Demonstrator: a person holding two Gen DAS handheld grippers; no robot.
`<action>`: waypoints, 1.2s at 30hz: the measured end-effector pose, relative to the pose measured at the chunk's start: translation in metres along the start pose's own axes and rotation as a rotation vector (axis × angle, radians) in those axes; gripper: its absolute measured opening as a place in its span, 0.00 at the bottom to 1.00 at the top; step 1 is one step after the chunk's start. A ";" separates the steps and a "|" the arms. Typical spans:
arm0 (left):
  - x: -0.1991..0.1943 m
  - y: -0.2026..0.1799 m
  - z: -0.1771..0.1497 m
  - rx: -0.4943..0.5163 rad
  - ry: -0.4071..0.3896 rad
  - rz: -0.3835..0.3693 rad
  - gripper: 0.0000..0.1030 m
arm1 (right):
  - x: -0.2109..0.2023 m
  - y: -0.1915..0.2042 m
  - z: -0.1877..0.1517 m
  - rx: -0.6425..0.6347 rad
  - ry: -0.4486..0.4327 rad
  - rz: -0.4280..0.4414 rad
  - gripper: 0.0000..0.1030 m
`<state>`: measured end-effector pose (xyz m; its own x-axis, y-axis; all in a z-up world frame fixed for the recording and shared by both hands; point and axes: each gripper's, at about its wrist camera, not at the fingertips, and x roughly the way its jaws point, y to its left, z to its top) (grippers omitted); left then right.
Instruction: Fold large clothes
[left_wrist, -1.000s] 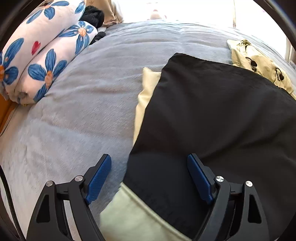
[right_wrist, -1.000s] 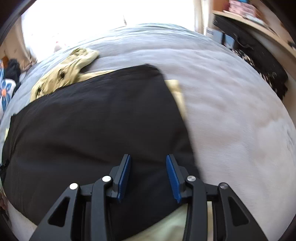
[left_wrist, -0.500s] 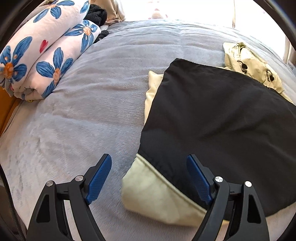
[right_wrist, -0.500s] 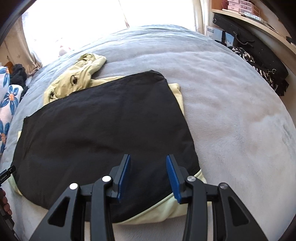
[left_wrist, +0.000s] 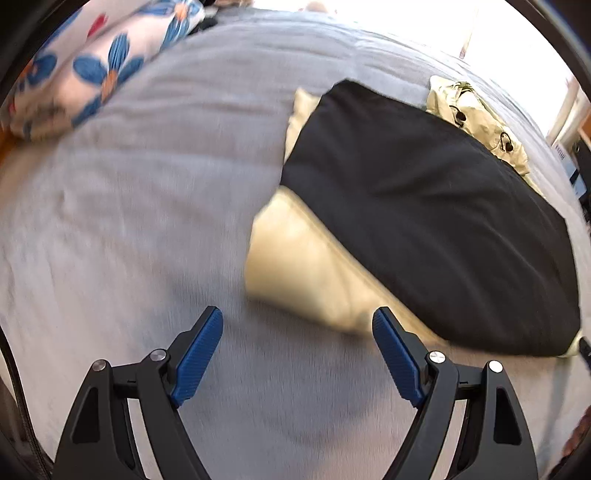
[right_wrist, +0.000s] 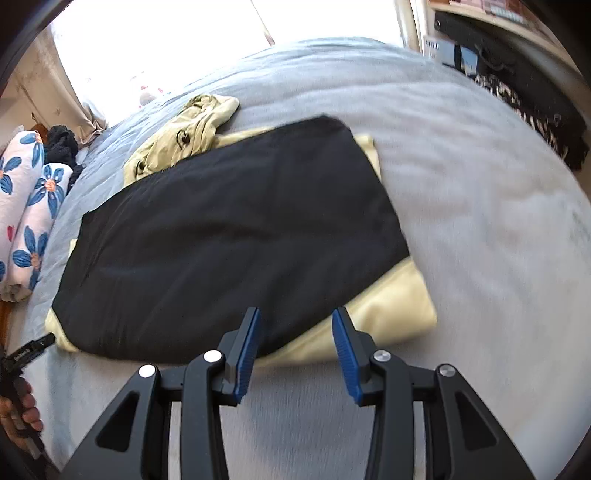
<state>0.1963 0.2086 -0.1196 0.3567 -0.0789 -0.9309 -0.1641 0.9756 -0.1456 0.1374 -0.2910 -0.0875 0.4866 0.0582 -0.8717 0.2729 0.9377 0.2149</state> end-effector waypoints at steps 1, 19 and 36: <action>0.001 0.003 -0.003 -0.009 0.008 -0.022 0.80 | -0.001 -0.002 -0.004 0.011 0.007 0.012 0.39; 0.049 -0.007 0.019 -0.081 -0.082 -0.075 0.81 | 0.056 -0.047 0.004 0.432 0.019 0.212 0.47; -0.023 -0.014 -0.009 -0.047 -0.217 -0.014 0.05 | 0.000 -0.023 0.004 0.235 -0.097 0.091 0.05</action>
<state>0.1818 0.1947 -0.0991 0.5475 -0.0413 -0.8358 -0.1988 0.9638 -0.1778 0.1344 -0.3136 -0.0908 0.5918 0.0948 -0.8005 0.4044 0.8242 0.3965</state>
